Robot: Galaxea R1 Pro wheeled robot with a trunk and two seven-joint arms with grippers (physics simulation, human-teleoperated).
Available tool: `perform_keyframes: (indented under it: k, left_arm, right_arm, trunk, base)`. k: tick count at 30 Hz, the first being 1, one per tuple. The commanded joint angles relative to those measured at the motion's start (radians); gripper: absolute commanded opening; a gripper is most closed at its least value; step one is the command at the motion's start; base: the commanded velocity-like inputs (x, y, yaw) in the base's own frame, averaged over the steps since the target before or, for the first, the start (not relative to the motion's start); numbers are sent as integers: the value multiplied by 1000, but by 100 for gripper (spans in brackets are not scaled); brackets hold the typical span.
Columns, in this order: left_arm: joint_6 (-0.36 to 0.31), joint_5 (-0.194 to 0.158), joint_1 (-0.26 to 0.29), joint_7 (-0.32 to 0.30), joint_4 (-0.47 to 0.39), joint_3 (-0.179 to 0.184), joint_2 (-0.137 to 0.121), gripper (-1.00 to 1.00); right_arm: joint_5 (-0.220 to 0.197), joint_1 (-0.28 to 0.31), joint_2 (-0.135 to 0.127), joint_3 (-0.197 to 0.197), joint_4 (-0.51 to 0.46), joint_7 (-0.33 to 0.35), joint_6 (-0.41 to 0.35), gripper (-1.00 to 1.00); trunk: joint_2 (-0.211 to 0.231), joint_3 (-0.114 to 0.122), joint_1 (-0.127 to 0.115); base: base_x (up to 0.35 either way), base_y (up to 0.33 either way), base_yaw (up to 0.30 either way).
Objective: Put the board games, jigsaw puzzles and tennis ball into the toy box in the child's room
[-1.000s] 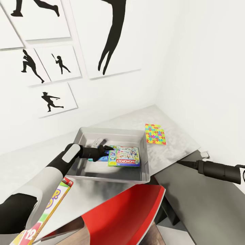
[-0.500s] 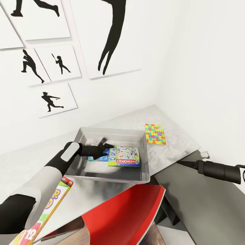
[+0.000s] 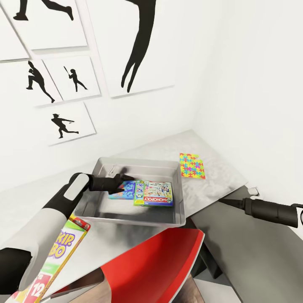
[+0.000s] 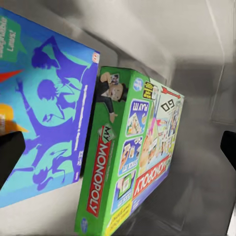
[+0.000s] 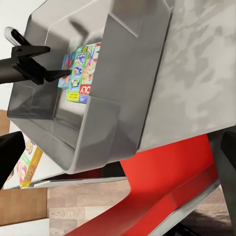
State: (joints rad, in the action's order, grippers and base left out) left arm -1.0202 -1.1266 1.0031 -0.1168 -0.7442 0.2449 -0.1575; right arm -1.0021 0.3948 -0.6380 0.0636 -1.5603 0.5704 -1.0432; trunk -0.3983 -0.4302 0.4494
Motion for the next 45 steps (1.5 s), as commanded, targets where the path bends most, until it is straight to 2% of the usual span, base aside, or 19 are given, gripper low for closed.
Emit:
perform_keyframes:
  k: [1, 13, 20, 22, 23, 25, 26, 28, 33, 36, 39, 41, 44, 45]
  left_arm:
    - [0, 9, 1, -10, 0, 3, -1, 100]
    - [-7, -10, -12, -11, -18, 2, -31, 100]
    - [-7, -32, -39, -11, -70, -3, -62, 100]
    - [-8, -53, -60, -8, -121, -15, -72, 100]
    - [-8, -53, -60, -8, -121, -15, -72, 100]
    - [-8, -72, -85, -1, -190, -26, -78, 100]
    - [-8, -72, -85, -1, -190, -26, -78, 100]
    - [-8, -85, -108, 13, -263, -34, -82, 100]
    - [-8, -95, -133, 43, -338, -40, -83, 100]
    - [-6, -104, -174, 122, -463, -45, -75, 100]
    - [-5, -106, -187, 154, -508, -46, -70, 100]
    - [-3, -110, -211, 215, -589, -48, -53, 100]
    - [-3, -113, -222, 240, -623, -49, -42, 100]
    - [-3, -118, -231, 262, -650, -49, -30, 100]
  right_arm:
    - [7, 1, 0, 1, 0, 8, -4, 100]
    - [7, 1, 0, 1, 0, 8, -4, 100]
    - [7, 0, 0, 1, 0, 9, -4, 100]
    - [7, 0, 1, 1, -1, 10, -4, 100]
    - [7, 0, 1, 1, -1, 10, -4, 100]
    - [8, -1, 0, 1, -1, 10, -4, 100]
    - [8, -1, 0, 1, -1, 10, -4, 100]
    - [9, -1, 0, 1, -1, 10, -4, 100]
    - [10, -2, 0, 5, -4, 11, -4, 100]
    - [12, -6, 1, 18, -18, 10, -4, 100]
    - [13, -11, 1, 23, -24, 10, -4, 100]
    - [14, -23, 1, 34, -34, 10, -4, 100]
    - [14, -28, 1, 42, -38, 10, -4, 100]
    - [15, -33, 1, 51, -41, 10, -4, 100]
  trunk:
    - [-2, -2, 1]
    - [-2, -2, 1]
    - [-2, -2, 1]
    - [-2, -2, 1]
    - [-2, -2, 1]
    - [-2, -2, 1]
    - [-2, -2, 1]
    - [-2, -2, 1]
    - [-2, -2, 1]
    - [-2, -2, 1]
    - [-2, -2, 1]
    - [-2, -2, 1]
    - [-2, -2, 1]
    - [-2, -2, 1]
  base:
    - [0, 0, 0]
    - [0, 0, 0]
    - [0, 0, 0]
    - [0, 0, 0]
    - [0, 0, 0]
    - [0, 0, 0]
    - [0, 0, 0]
    - [0, 0, 0]
    - [0, 0, 0]
    - [0, 0, 0]
    - [0, 0, 0]
    - [0, 0, 0]
    - [0, 0, 0]
    - [0, 0, 0]
